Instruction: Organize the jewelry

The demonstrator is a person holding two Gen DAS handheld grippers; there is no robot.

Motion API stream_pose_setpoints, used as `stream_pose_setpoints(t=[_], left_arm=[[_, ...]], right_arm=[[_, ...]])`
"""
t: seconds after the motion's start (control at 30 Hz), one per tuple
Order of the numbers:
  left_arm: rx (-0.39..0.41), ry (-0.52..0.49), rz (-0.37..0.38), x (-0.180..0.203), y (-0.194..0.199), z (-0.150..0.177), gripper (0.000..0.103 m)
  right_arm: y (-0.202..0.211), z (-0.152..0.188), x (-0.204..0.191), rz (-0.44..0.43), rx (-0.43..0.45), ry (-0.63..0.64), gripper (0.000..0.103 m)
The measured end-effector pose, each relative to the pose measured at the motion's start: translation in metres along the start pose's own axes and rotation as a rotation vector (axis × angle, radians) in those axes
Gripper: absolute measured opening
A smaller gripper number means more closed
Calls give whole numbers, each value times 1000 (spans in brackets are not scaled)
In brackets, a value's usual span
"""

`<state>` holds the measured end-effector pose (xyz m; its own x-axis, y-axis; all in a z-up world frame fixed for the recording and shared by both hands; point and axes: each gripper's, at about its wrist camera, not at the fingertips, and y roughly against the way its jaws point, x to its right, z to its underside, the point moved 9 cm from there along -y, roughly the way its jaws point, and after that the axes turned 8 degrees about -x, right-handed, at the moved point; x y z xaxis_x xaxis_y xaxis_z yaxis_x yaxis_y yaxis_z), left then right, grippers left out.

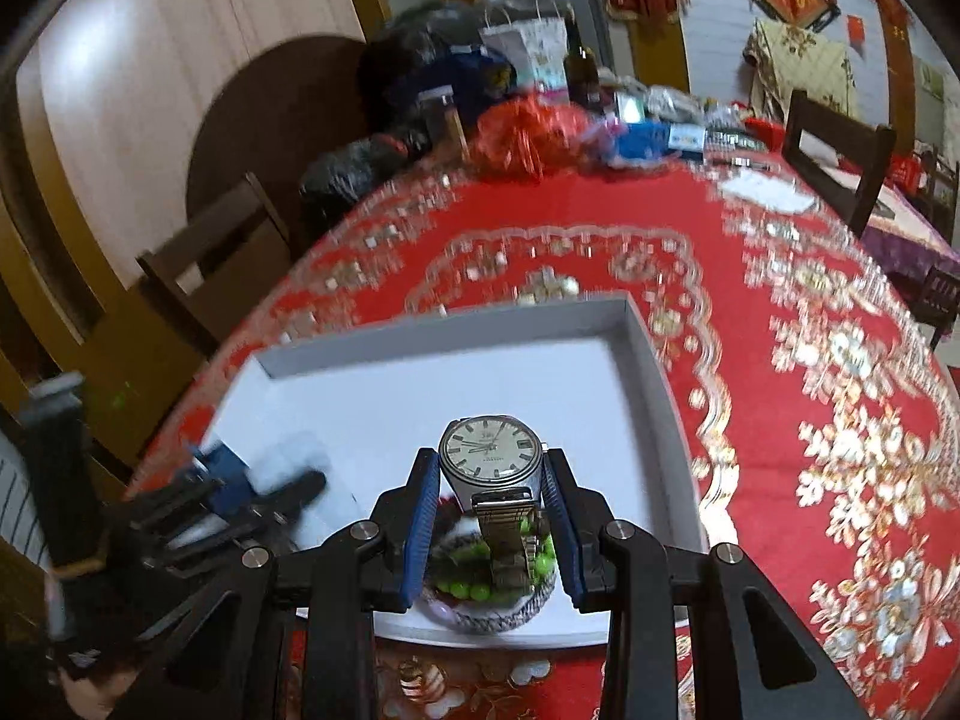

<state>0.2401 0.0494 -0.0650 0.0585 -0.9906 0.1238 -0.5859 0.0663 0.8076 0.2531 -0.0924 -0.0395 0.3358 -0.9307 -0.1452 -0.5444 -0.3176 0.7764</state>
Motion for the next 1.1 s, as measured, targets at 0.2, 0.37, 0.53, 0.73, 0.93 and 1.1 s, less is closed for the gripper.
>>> stream_pose_setpoints(t=[0.2, 0.37, 0.53, 0.73, 0.93, 1.1], left_arm=[[4, -5, -48, -6, 1, 1, 45], [8, 31, -77, -17, 9, 7, 68], [21, 23, -60, -16, 38, 24, 69], [17, 43, 5, -6, 76, 66, 90], [-51, -43, 22, 22, 95, 119, 101], [47, -95, -57, 29, 129, 118, 101]], right_arm=[[-13, 19, 4, -4, -61, 6, 34], [12, 17, 2, -7, -2, 7, 49], [44, 31, 7, 12, 37, -29, 49], [63, 83, -2, 95, -48, -22, 55], [77, 130, -10, 97, -68, -58, 68], [89, 152, -18, 147, -79, -9, 68]])
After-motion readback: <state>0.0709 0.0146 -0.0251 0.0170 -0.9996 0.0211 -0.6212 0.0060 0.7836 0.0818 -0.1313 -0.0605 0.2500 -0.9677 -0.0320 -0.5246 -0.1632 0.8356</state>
